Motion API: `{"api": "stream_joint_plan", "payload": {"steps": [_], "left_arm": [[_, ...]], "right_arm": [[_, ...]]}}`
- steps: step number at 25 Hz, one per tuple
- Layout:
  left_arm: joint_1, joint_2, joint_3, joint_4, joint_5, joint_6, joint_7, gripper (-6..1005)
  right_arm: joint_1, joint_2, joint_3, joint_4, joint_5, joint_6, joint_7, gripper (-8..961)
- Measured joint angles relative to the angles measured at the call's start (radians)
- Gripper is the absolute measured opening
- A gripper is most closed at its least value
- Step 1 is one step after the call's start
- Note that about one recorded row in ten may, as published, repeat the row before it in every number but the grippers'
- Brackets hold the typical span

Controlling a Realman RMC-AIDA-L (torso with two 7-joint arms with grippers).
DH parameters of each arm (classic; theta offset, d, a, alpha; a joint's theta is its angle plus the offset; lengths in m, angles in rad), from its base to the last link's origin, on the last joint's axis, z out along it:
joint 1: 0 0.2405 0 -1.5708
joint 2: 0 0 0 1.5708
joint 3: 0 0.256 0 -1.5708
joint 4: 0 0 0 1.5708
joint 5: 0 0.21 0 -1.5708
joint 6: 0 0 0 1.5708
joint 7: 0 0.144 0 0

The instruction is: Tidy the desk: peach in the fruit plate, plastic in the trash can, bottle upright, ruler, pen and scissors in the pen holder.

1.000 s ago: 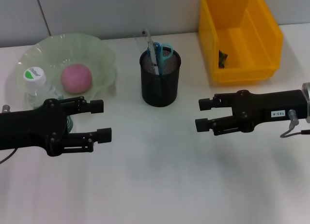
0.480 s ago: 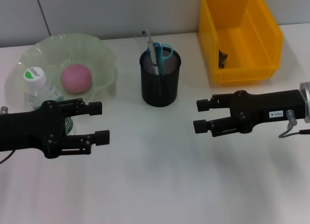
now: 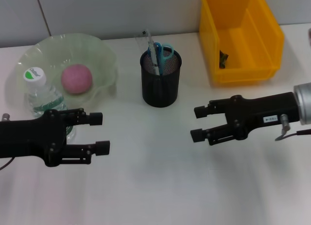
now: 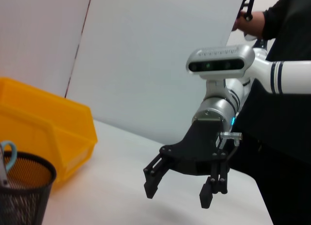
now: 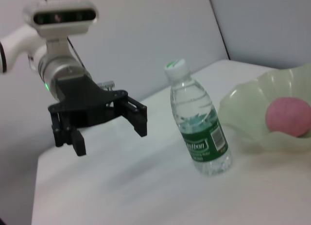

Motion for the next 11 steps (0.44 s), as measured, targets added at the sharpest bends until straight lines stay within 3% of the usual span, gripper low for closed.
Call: {"api": "stream_joint_plan", "payload": {"steps": [3, 11], "left_arm": [[-0.006, 0.001, -0.003, 0.004, 0.033, 0.0, -0.027, 802], [0.001, 0.006, -0.005, 0.032, 0.07, 0.005, -0.063, 802]], "right_arm": [[0.003, 0.013, -0.034, -0.018, -0.008, 0.026, -0.006, 827], [0.006, 0.021, -0.036, -0.019, -0.013, 0.034, -0.022, 827]]}}
